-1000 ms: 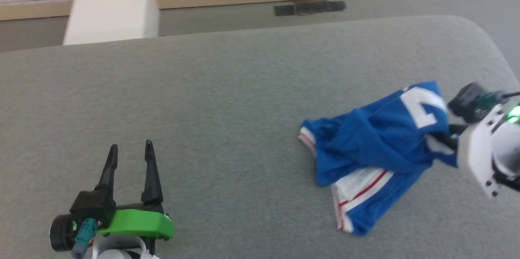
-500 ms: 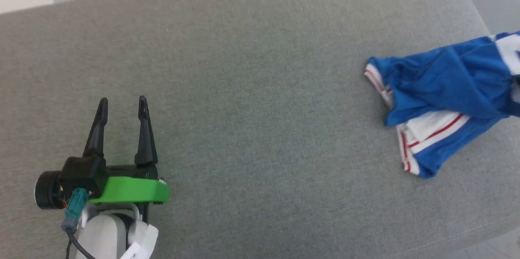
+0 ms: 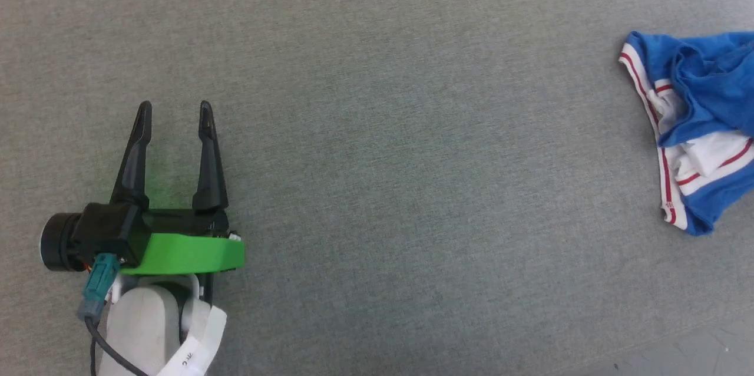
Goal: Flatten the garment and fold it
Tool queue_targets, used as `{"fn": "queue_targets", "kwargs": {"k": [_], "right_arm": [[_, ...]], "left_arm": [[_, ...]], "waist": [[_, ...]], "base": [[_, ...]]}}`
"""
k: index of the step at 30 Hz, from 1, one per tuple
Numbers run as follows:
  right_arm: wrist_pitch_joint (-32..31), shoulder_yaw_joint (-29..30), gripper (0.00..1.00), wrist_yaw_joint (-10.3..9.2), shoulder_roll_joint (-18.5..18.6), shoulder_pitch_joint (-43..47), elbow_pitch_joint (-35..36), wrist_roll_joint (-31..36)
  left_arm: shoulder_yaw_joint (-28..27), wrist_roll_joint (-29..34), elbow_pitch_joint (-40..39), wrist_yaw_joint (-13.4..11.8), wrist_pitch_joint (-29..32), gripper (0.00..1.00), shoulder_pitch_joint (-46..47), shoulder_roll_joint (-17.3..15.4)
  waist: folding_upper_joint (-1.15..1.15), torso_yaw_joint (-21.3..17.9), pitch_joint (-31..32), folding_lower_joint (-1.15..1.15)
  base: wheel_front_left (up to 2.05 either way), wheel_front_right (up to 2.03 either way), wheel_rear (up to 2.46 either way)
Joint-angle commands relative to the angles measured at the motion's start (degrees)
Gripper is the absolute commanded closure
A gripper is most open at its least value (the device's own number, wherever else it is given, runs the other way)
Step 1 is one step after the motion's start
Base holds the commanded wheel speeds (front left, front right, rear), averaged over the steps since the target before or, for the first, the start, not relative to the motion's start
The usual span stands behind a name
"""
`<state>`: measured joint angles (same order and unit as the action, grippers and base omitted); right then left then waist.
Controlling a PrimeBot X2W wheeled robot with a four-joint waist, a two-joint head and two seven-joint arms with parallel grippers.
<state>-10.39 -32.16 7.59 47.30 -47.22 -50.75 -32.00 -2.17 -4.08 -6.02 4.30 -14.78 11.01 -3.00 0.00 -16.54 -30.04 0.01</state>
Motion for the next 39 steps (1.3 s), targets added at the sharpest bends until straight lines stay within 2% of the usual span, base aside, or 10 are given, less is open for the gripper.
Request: {"fn": "queue_targets", "kwargs": {"k": [1, 2, 3, 11, 14, 18, 23, 29, 34, 39], "right_arm": [[1.28, 0.3, 0.88, -0.1, -1.38, -0.88, -1.07, 0.56], [2.12, 0.83, 0.53, -0.1, -1.99, -0.99, -1.91, 0.54], [3.27, 1.36, 0.0, -0.1, -2.71, -1.13, -2.96, 0.75], [15.68, 5.02, 0.0, -0.1, -2.77, -3.65, -8.97, 9.12], [21.57, 7.45, 0.0, -0.1, -3.11, -4.93, -9.13, 12.61], [24.74, 10.94, 0.0, -0.1, -4.85, -4.93, -6.34, 15.88], [25.34, 17.22, 0.0, -0.1, -8.37, -1.91, 4.01, 19.25], [25.37, 25.84, 0.0, -0.1, -13.94, 8.29, 19.82, 21.42], [25.38, 31.33, 0.0, -0.1, -20.77, 16.67, 31.47, 22.43], [25.38, 32.84, 0.0, -0.1, -27.02, 23.71, 38.8, 23.28]], "left_arm": [[-0.05, 0.36, 0.12, -0.04, -0.22, 0.0, 0.76, -0.03], [-0.14, 0.18, 0.32, -0.19, -0.22, 0.0, 0.59, -0.02], [-0.32, -0.09, 0.68, -0.37, -0.22, 0.0, 0.27, 0.0], [-0.64, -1.9, 1.93, -1.5, -0.22, 0.0, -3.28, 0.1], [-0.44, -2.92, 2.07, -2.37, -0.22, 0.0, -5.06, 0.11], [-0.45, -3.38, 2.4, -3.14, -0.22, 0.0, -7.21, 0.11], [-0.6, -3.78, 2.68, -3.63, -0.22, 0.0, -9.37, 0.12], [-0.27, -3.9, 3.29, -3.55, -0.22, 0.0, -10.94, 0.12], [-0.72, -4.07, 4.11, -3.29, -0.22, 0.0, -11.7, 0.12], [-0.75, -4.48, 5.13, -3.15, -0.22, 0.0, -12.11, 0.12]], "waist": [[0.0, 0.67, 0.8, -0.01], [0.0, 0.71, 1.34, -0.01], [0.0, 0.7, 2.33, -0.01], [0.0, 2.33, 11.11, -0.01], [0.0, 3.54, 14.37, -0.01], [0.0, 5.08, 17.72, -0.01], [0.0, 7.15, 20.84, -0.01], [0.0, 10.11, 23.61, -0.01], [0.0, 12.07, 25.33, -0.01], [0.0, 13.83, 26.53, -0.01]], "base": [[0.0, 0.0, 0.0], [0.0, 0.0, 0.0], [0.0, 0.0, 0.0], [0.0, 0.0, 0.0], [0.0, 0.0, 0.0], [0.0, 0.0, 0.0], [0.0, 0.0, 0.0], [0.0, 0.0, 0.0], [0.0, 0.0, 0.0], [0.0, 0.0, 0.0]]}}
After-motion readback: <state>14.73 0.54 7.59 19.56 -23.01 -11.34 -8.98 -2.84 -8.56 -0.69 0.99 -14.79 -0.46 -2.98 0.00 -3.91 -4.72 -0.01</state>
